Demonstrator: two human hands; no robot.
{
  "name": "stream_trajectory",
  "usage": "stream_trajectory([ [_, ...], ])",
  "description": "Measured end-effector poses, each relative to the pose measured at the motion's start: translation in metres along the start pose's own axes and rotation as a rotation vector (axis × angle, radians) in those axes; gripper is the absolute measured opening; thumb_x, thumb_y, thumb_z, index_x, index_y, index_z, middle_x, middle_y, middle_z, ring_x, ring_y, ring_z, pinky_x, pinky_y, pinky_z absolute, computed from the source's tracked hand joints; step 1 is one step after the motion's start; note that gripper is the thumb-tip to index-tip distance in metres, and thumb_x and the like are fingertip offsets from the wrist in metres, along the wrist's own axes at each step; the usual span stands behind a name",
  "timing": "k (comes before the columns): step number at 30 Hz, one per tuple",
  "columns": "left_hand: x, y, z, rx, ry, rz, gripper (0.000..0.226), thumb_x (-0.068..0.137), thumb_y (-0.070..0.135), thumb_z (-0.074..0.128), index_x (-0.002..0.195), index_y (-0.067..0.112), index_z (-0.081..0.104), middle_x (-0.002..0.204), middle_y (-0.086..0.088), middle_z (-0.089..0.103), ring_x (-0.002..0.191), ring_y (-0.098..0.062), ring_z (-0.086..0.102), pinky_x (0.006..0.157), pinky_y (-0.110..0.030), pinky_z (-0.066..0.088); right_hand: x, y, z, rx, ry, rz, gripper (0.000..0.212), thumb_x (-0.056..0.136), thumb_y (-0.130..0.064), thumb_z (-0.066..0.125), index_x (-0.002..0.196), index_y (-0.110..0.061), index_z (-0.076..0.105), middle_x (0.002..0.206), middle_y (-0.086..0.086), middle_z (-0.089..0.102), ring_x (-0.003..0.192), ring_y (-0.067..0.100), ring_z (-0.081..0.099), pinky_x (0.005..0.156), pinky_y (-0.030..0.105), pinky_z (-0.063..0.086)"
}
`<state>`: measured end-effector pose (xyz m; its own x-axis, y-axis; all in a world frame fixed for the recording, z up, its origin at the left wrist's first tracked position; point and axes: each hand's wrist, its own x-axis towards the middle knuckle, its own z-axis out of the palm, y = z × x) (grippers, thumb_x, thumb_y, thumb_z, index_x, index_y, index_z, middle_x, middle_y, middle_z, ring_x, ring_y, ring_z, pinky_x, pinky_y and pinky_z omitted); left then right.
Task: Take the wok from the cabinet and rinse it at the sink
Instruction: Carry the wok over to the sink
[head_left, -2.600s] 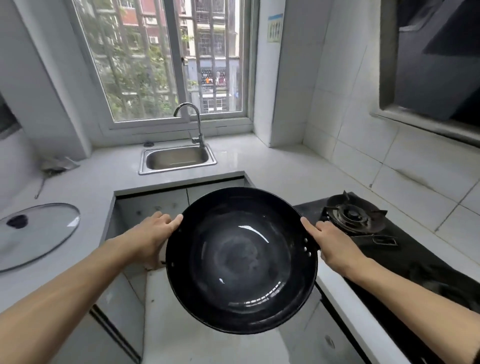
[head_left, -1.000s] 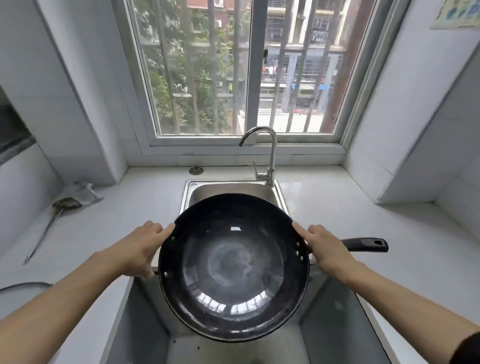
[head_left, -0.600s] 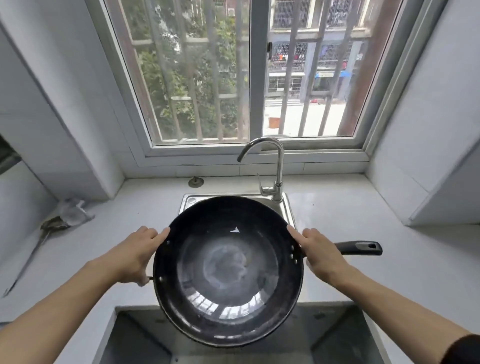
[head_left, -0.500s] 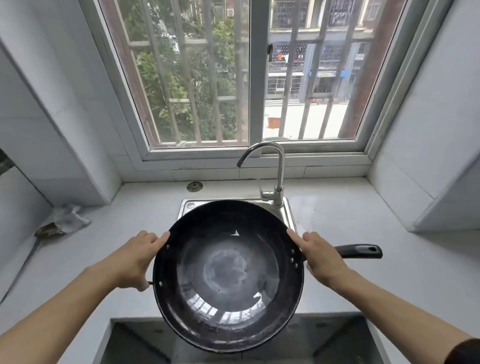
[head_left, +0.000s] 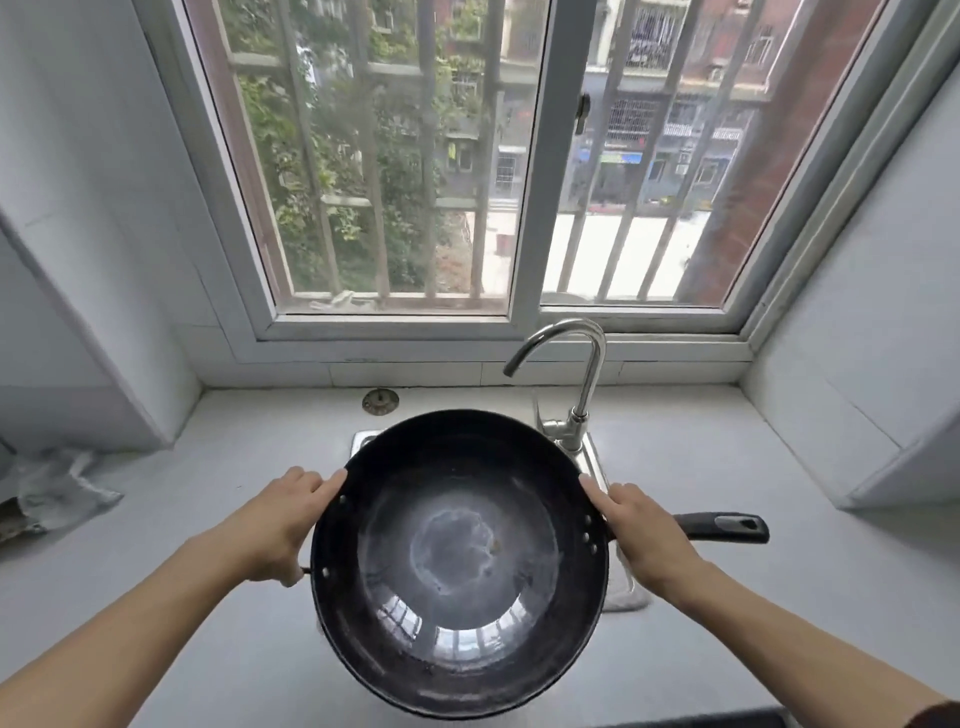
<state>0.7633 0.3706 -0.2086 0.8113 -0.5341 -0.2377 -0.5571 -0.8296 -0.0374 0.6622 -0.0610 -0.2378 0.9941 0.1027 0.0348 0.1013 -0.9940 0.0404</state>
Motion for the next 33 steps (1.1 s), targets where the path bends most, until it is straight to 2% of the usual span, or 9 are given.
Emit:
stream_trajectory([
  [3,0.015,-0.014,0.003,-0.006,0.004,0.02,0.125,0.061,0.039,0.077,0.153,0.02,-0.005,0.127,0.005,0.04,0.114,-0.016,0.031,0.096,-0.022,0.038,0.008,-0.004,0.006,0.017,-0.027,0.025,0.098,0.046,0.015,0.067,0.139,-0.011,0.049,0.078,0.0,0.051,0.067,0.02,0.052,0.048,0.026,0.038],
  [7,0.031,-0.024,0.007,-0.006,-0.019,0.036,0.127,0.059,0.039,0.078,0.152,0.022,-0.006,0.128,0.007,0.039,0.114,-0.015,0.031,0.093,-0.021,0.039,0.016,-0.004,0.011,0.068,-0.076,0.052,0.092,0.064,0.015,0.055,0.148,-0.014,0.035,0.091,0.005,0.052,0.083,0.025,0.052,0.061,0.029,0.038],
  [10,0.041,-0.024,0.009,-0.016,-0.025,0.03,0.127,0.06,0.039,0.078,0.153,0.022,-0.006,0.128,0.006,0.04,0.115,-0.015,0.031,0.086,-0.019,0.035,0.026,-0.001,0.012,0.095,-0.081,0.038,0.087,0.072,0.011,0.049,0.151,-0.018,0.025,0.097,0.003,0.049,0.091,0.024,0.047,0.067,0.03,0.037],
  [13,0.05,-0.024,0.01,-0.015,-0.044,0.021,0.128,0.06,0.04,0.077,0.153,0.021,-0.008,0.132,0.007,0.037,0.117,-0.014,0.029,0.081,-0.017,0.029,0.037,0.005,0.013,0.125,-0.092,0.03,0.085,0.072,0.01,0.049,0.148,-0.02,0.027,0.096,0.001,0.048,0.092,0.023,0.046,0.07,0.033,0.043],
  [20,0.071,-0.032,0.014,-0.035,-0.068,0.014,0.13,0.055,0.043,0.077,0.154,0.02,-0.005,0.129,0.006,0.038,0.112,-0.016,0.029,0.098,-0.024,0.038,0.066,0.021,0.027,0.156,-0.114,0.007,0.079,0.069,0.009,0.05,0.139,-0.023,0.034,0.094,-0.001,0.049,0.088,0.022,0.047,0.071,0.035,0.046],
  [25,0.086,-0.036,0.018,-0.03,-0.092,0.003,0.13,0.056,0.043,0.077,0.153,0.02,-0.005,0.131,0.006,0.038,0.115,-0.016,0.03,0.1,-0.024,0.038,0.081,0.026,0.04,0.175,-0.123,0.005,0.082,0.065,0.011,0.048,0.138,-0.024,0.034,0.09,-0.002,0.043,0.084,0.021,0.045,0.069,0.037,0.048],
  [33,0.109,-0.04,0.029,-0.043,-0.111,0.006,0.129,0.055,0.041,0.079,0.153,0.02,-0.003,0.131,0.005,0.039,0.115,-0.016,0.031,0.1,-0.025,0.039,0.097,0.033,0.056,0.175,-0.148,0.01,0.083,0.065,0.012,0.049,0.139,-0.023,0.035,0.088,0.0,0.047,0.082,0.022,0.044,0.07,0.036,0.047],
])
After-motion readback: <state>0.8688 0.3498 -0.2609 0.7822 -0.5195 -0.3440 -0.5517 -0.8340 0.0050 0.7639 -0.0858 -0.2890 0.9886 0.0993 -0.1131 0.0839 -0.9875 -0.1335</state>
